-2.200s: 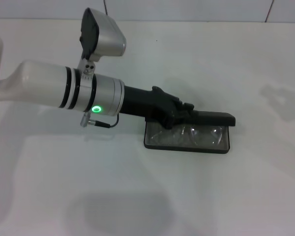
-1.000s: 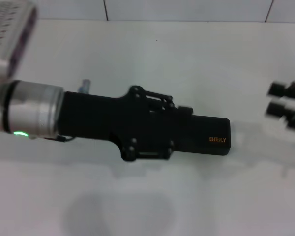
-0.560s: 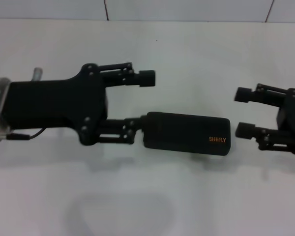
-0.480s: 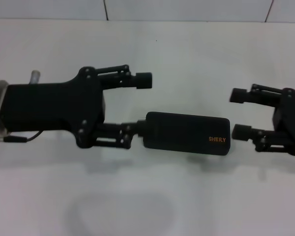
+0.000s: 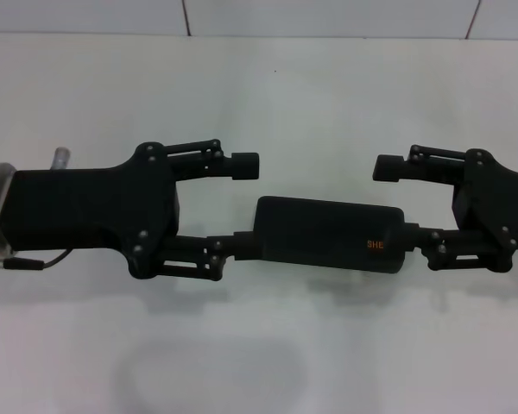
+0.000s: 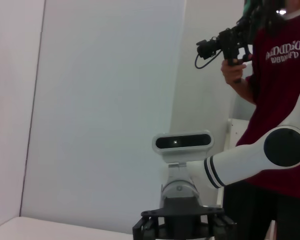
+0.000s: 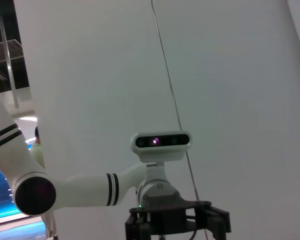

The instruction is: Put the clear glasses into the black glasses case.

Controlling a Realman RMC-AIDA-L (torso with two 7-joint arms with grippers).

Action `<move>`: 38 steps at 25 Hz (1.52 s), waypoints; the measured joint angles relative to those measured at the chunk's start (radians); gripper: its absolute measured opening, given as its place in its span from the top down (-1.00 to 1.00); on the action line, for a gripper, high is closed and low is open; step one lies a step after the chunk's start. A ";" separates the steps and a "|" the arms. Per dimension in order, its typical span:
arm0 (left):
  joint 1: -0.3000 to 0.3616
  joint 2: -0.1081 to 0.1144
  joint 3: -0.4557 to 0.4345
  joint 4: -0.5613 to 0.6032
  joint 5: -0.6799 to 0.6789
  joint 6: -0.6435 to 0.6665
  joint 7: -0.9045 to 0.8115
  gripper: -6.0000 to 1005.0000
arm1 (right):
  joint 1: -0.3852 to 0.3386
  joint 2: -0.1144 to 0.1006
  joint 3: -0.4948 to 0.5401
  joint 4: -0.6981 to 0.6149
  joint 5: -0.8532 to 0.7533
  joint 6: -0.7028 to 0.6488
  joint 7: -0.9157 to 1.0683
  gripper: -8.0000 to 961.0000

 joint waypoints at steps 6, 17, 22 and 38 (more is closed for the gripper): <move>0.005 -0.001 -0.003 -0.014 0.000 0.000 0.001 -0.62 | 0.002 -0.001 -0.001 0.000 0.000 -0.008 0.004 -0.59; 0.013 -0.005 -0.004 -0.015 0.000 0.000 0.001 -0.60 | 0.005 0.000 -0.010 0.001 0.000 -0.009 0.005 -0.58; 0.017 -0.006 -0.004 -0.016 0.000 0.000 0.001 -0.60 | 0.004 0.001 -0.010 0.008 0.000 -0.009 0.005 -0.58; 0.018 -0.005 -0.005 -0.040 -0.001 -0.004 0.013 -0.60 | 0.000 0.001 -0.010 0.011 0.000 -0.009 0.000 -0.58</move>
